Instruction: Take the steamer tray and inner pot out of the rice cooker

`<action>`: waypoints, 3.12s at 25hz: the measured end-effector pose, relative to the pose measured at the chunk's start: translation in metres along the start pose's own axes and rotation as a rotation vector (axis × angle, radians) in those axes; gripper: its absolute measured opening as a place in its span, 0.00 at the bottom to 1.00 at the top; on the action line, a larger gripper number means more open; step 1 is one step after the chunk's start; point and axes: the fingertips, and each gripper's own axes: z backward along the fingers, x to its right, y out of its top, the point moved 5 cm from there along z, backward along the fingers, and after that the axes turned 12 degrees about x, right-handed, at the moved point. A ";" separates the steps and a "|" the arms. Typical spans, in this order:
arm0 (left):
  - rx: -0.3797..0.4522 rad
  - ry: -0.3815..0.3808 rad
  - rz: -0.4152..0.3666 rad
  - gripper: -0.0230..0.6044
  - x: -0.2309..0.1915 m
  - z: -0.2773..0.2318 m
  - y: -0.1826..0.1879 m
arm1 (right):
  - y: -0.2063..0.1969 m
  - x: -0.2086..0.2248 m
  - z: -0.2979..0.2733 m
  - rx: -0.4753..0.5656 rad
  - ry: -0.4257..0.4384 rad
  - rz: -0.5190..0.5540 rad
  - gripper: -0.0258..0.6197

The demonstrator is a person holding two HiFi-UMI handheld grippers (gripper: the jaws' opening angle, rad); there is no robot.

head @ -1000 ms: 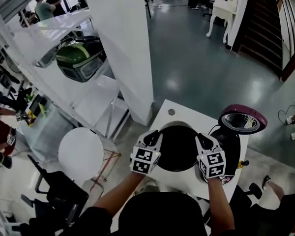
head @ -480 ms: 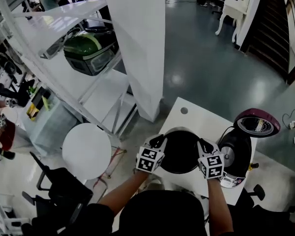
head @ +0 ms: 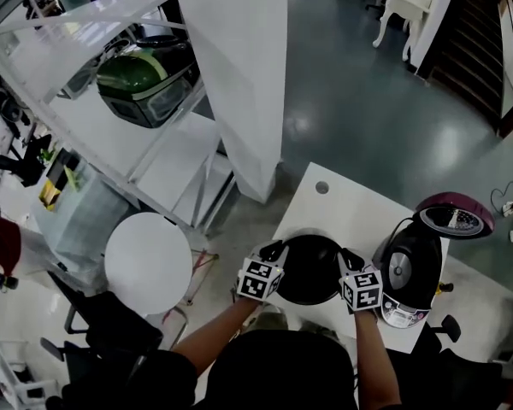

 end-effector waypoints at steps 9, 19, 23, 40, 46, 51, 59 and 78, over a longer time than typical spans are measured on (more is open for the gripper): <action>-0.074 0.015 0.098 0.14 -0.013 -0.018 -0.028 | -0.028 0.008 -0.028 -0.095 0.014 -0.039 0.10; -0.123 0.027 0.130 0.14 -0.033 -0.045 -0.037 | -0.050 0.020 -0.061 -0.170 -0.004 -0.049 0.10; -0.140 0.037 0.143 0.13 -0.040 -0.057 -0.044 | -0.066 0.025 -0.074 -0.191 -0.009 -0.070 0.10; -0.062 0.053 0.123 0.23 -0.057 -0.056 -0.041 | -0.057 0.024 -0.077 -0.108 0.040 -0.097 0.13; 0.078 0.024 0.145 0.24 -0.063 -0.028 -0.003 | -0.010 0.020 -0.024 0.036 0.003 -0.169 0.13; 0.195 -0.025 0.157 0.08 -0.028 0.022 0.029 | 0.025 0.023 0.052 0.234 -0.149 -0.227 0.06; 0.266 -0.094 0.170 0.05 0.087 0.094 0.025 | 0.026 0.027 0.191 0.318 -0.179 -0.262 0.05; 0.346 -0.106 0.039 0.05 0.354 0.191 -0.032 | -0.101 0.045 0.502 0.444 -0.382 -0.110 0.04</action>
